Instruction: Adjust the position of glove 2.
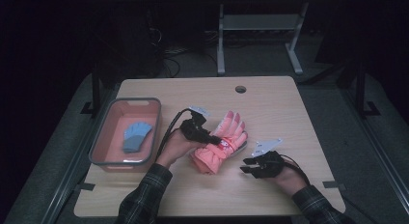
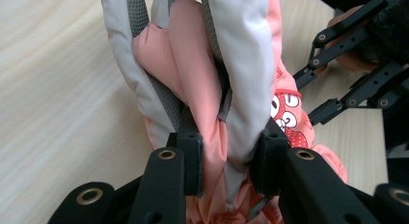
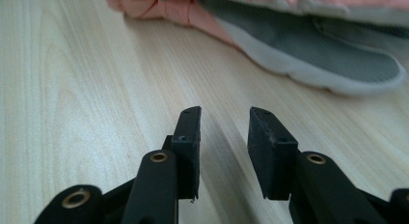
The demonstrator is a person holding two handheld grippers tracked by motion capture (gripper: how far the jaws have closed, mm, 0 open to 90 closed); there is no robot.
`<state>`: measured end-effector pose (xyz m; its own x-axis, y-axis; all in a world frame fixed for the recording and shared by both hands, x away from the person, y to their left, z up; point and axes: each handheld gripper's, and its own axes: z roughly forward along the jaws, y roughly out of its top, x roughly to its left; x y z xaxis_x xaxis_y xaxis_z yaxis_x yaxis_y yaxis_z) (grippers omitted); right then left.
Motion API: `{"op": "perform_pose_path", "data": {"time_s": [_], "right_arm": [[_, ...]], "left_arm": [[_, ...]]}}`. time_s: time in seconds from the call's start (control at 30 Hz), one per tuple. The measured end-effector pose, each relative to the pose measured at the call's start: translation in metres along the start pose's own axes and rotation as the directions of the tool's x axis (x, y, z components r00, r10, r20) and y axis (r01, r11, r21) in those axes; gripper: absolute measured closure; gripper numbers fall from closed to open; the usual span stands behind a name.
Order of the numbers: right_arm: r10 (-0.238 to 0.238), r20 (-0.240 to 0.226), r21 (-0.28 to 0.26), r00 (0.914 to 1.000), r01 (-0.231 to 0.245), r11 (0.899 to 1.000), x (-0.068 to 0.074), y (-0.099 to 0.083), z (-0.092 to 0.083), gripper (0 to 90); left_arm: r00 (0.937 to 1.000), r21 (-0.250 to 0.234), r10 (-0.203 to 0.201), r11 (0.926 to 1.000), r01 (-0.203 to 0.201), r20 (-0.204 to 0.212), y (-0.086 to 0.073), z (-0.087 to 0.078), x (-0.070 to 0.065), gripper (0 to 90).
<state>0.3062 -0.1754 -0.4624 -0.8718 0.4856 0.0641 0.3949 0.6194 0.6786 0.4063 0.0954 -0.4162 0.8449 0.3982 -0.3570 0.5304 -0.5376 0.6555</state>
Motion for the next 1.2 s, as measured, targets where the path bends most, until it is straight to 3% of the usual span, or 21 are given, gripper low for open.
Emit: {"op": "perform_pose_path", "data": {"time_s": [0.17,0.37,0.53,0.9,1.0,1.2], "right_arm": [[0.010,0.009,-0.006,0.9999,-0.010,1.000,-0.003,-0.001,-0.001,66.1],[0.008,0.018,-0.014,0.9998,-0.008,1.000,-0.005,-0.002,-0.003,66.9],[0.011,0.021,-0.015,0.9997,-0.010,1.000,-0.006,-0.002,-0.004,67.3],[0.020,0.028,-0.015,0.9994,-0.019,1.000,-0.008,-0.002,-0.003,65.1],[0.023,0.029,-0.014,0.9993,-0.023,1.000,-0.009,-0.002,-0.002,60.2],[0.041,0.042,-0.020,0.9983,-0.040,0.999,-0.010,-0.003,0.000,42.1]], "left_arm": [[0.9999,-0.012,0.001,0.9999,-0.001,-0.011,-0.001,-0.004,0.002,70.1],[0.9995,-0.045,0.002,0.9990,-0.003,-0.032,0.004,-0.024,0.001,70.7],[0.9985,-0.090,-0.003,0.9959,-0.002,-0.055,0.007,-0.046,0.001,70.8],[0.9925,-0.126,0.001,0.9920,-0.016,-0.122,0.010,-0.096,0.000,70.7],[0.9902,-0.127,-0.001,0.9917,-0.017,-0.139,0.010,-0.108,0.000,70.7],[0.9842,-0.141,-0.018,0.9900,-0.007,-0.176,0.008,-0.132,0.002,70.6]]}}
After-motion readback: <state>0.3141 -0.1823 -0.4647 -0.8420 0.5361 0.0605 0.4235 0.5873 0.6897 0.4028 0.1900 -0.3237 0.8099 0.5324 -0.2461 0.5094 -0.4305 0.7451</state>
